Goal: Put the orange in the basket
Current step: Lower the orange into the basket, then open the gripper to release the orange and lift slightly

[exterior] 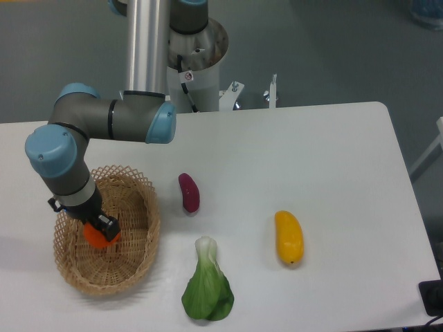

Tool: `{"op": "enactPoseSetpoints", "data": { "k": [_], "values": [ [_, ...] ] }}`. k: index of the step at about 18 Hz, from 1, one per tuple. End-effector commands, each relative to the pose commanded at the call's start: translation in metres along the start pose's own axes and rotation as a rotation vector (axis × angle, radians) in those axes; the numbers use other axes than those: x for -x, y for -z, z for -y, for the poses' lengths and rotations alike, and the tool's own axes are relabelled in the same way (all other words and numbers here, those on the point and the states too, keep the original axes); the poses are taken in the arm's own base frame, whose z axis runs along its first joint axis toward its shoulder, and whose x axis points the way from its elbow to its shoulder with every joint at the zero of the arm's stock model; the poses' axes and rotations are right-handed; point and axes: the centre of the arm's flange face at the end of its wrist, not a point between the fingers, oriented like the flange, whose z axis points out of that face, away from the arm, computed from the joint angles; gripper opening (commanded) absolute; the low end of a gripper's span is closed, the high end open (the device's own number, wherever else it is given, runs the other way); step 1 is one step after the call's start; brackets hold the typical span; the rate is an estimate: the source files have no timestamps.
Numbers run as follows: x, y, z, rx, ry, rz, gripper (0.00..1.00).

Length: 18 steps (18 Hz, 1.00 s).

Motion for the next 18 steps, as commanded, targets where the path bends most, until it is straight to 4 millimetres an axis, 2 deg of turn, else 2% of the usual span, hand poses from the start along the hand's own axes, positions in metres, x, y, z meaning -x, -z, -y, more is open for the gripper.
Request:
{"op": "enactPoseSetpoints", "data": {
  "k": [1,2,5,12,14,18],
  "values": [
    [0.001,0.003,0.000,-0.001,-0.001,0.008,0.97],
    [0.002,0.006,0.000,-0.006,0.001,0.012,1.00],
    [0.003,0.018,0.001,-0.023,0.000,0.021,1.00],
    [0.010,0.032,0.005,-0.046,0.000,0.037,1.00],
    [0.018,0.046,0.002,-0.065,0.009,0.048,1.00],
    [0.023,0.046,-0.003,-0.063,0.018,0.048,1.00]
  ]
}}
